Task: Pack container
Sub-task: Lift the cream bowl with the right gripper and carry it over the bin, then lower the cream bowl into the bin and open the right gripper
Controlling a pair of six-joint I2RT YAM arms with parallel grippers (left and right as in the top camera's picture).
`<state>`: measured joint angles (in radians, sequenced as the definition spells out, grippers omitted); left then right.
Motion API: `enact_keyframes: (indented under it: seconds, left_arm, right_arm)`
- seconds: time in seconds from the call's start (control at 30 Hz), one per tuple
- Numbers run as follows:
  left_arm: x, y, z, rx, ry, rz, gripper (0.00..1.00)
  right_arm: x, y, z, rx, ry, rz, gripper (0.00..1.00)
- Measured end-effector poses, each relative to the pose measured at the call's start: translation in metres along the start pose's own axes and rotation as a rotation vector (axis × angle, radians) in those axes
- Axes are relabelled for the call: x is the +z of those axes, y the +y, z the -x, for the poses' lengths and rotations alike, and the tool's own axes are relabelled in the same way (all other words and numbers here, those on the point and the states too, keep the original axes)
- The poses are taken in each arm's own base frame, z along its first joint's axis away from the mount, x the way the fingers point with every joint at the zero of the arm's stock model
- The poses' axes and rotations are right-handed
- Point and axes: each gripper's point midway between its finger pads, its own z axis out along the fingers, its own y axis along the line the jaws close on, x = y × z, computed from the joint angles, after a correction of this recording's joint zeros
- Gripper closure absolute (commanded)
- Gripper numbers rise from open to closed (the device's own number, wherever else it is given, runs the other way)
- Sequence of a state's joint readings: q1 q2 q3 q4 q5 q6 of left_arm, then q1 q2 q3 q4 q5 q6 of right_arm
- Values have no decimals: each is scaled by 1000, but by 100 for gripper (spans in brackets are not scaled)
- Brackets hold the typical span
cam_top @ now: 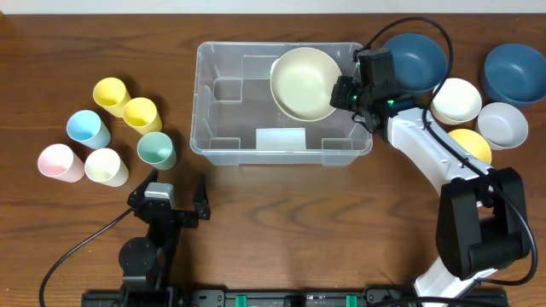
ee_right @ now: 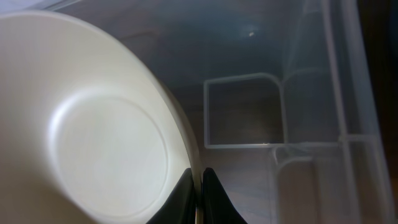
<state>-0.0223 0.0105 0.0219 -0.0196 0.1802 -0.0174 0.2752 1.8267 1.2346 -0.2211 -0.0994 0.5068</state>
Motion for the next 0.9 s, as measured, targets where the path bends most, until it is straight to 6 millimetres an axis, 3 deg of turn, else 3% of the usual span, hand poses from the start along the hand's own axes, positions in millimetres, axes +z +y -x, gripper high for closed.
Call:
enact_keyframes:
  seconds: [0.4, 0.63, 0.9]
  left_arm:
    - [0, 0, 0, 0, 0, 0, 2]
    - [0, 0, 0, 0, 0, 0, 2]
    - [0, 0, 0, 0, 0, 0, 2]
  right_arm:
    - [-12, 3, 27, -79, -22, -68, 99]
    - [-14, -6, 26, -104, -14, -119, 98]
    - [-14, -10, 25, -112, -11, -138, 87]
